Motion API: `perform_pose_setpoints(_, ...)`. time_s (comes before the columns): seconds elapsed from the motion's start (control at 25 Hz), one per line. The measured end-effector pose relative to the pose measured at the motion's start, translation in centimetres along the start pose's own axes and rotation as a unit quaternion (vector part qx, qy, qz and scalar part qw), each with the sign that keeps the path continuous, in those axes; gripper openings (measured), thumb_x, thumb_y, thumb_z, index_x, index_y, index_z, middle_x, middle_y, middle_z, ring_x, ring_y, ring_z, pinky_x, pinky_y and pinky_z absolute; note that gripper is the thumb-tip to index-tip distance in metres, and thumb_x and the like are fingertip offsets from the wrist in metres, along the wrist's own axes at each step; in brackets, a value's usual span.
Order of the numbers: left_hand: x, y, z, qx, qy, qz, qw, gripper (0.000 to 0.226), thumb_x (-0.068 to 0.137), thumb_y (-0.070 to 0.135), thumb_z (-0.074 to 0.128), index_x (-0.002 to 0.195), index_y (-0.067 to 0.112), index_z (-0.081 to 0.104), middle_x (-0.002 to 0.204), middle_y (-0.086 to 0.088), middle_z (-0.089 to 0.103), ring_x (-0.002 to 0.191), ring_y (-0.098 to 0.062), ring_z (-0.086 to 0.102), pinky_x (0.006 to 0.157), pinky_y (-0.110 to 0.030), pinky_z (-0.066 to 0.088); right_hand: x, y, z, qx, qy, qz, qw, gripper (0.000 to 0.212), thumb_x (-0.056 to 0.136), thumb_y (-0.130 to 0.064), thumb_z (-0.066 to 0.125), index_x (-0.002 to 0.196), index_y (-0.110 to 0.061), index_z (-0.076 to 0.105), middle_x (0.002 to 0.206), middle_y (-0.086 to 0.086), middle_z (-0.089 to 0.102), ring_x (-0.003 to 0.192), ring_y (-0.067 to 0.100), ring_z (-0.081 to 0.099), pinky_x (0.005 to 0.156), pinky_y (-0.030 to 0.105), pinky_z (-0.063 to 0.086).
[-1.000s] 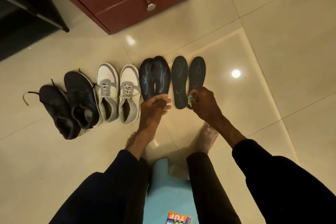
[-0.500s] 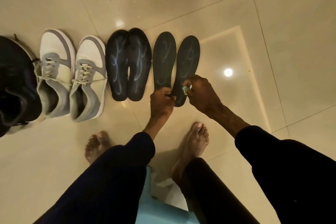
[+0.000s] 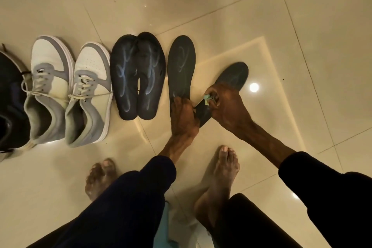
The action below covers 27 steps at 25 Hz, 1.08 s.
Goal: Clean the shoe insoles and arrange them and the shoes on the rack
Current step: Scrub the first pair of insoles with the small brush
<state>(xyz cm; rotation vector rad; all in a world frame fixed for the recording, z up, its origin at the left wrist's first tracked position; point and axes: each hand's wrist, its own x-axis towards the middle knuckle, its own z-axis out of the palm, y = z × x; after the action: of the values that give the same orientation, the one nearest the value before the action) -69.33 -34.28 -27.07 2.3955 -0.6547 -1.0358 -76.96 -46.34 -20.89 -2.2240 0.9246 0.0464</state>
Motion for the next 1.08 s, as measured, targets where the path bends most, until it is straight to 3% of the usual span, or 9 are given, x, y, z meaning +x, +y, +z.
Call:
perform_pose_setpoints(0.12,-0.8,0.3,0.5,0.073,0.011,0.035,0.997,0.048,0.095,0.03,0.071,0.131,0.001,0.056,0.145,-0.022,0.046,0.135,-0.04,0.044,0.115,-0.049,0.04,0.5,0.1,0.3,-0.006,0.022,0.033,0.999,0.017,0.082,0.0,0.074,0.098,-0.003,0.066,0.096,0.012,0.067,0.087,0.023,0.061,0.08,0.025,0.05)
perform_pose_setpoints(0.28,-2.3,-0.3,1.7,0.098,0.035,0.089,0.991,0.055,0.088,0.031,0.08,0.129,0.005,0.056,0.138,-0.019,0.047,0.127,-0.036,0.048,0.107,-0.049,0.047,1.6,-0.1,0.2,-0.027,-0.013,0.054,0.998,0.015,0.087,-0.007,0.073,0.099,-0.001,0.068,0.096,0.012,0.068,0.083,0.016,0.057,0.081,0.025,0.05)
perform_pose_setpoints(0.36,-1.4,-0.4,0.8,-0.038,0.036,0.076,0.996,0.034,0.092,0.026,0.075,0.117,0.011,0.06,0.12,-0.011,0.059,0.111,-0.029,0.058,0.097,-0.045,0.053,2.8,-1.1,-0.3,-0.021,-0.016,0.031,0.999,0.011,0.087,-0.009,0.072,0.098,-0.006,0.069,0.094,0.007,0.07,0.079,0.015,0.061,0.077,0.025,0.054)
perform_pose_setpoints(0.48,1.0,0.3,-3.4,-0.246,0.007,-0.017,0.969,0.016,0.098,0.027,0.067,0.102,0.021,0.053,0.096,0.001,0.062,0.089,-0.018,0.06,0.076,-0.03,0.05,5.3,-4.1,-1.4,0.057,0.011,-0.063,0.996,0.014,0.085,-0.007,0.071,0.098,-0.012,0.069,0.091,0.002,0.071,0.082,0.011,0.067,0.076,0.019,0.056)
perform_pose_setpoints(0.6,2.7,0.1,-8.4,-0.428,-0.029,-0.083,0.899,0.01,0.101,0.016,0.061,0.109,0.021,0.057,0.102,0.002,0.069,0.098,-0.021,0.068,0.08,-0.03,0.055,7.8,-8.1,-2.4,0.036,-0.016,-0.115,0.993,0.015,0.084,-0.008,0.072,0.098,-0.012,0.073,0.091,-0.001,0.073,0.082,0.009,0.068,0.077,0.017,0.056)
perform_pose_setpoints(0.72,3.5,0.0,-13.0,-0.633,-0.083,-0.074,0.766,0.018,0.103,0.002,0.052,0.12,0.005,0.056,0.115,-0.014,0.072,0.097,-0.035,0.075,0.085,-0.057,0.061,9.3,-11.7,-2.5,-0.013,-0.051,-0.16,0.986,0.022,0.078,0.001,0.069,0.091,-0.016,0.077,0.087,-0.003,0.073,0.078,0.009,0.068,0.073,0.027,0.059)
perform_pose_setpoints(0.8,3.5,0.4,-15.4,-0.695,-0.11,-0.065,0.707,0.025,0.104,0.003,0.047,0.127,0.004,0.055,0.121,-0.018,0.071,0.094,-0.035,0.076,0.075,-0.058,0.062,9.7,-13.6,-2.7,-0.032,-0.055,-0.185,0.981,0.028,0.073,0.005,0.067,0.088,-0.016,0.078,0.09,-0.003,0.072,0.08,0.012,0.067,0.074,0.032,0.06)
perform_pose_setpoints(0.96,3.0,1.6,-19.4,-0.742,-0.098,-0.059,0.66,0.041,0.108,0.036,0.044,0.101,0.013,0.077,0.106,-0.012,0.077,0.087,-0.025,0.077,0.069,-0.047,0.064,9.1,-17.8,-4.0,-0.022,-0.026,-0.205,0.978,0.019,0.076,-0.015,0.073,0.093,-0.02,0.079,0.095,-0.006,0.071,0.082,0.009,0.066,0.073,0.026,0.057)
perform_pose_setpoints(1.08,1.3,3.6,-22.2,-0.763,-0.097,-0.043,0.637,0.053,0.106,0.049,0.043,0.104,0.006,0.074,0.098,-0.015,0.078,0.083,-0.026,0.077,0.066,-0.037,0.063,7.4,-20.4,-4.6,-0.06,0.01,-0.273,0.96,0.008,0.08,-0.024,0.079,0.087,-0.02,0.079,0.094,-0.006,0.067,0.083,0.009,0.063,0.075,0.032,0.056)
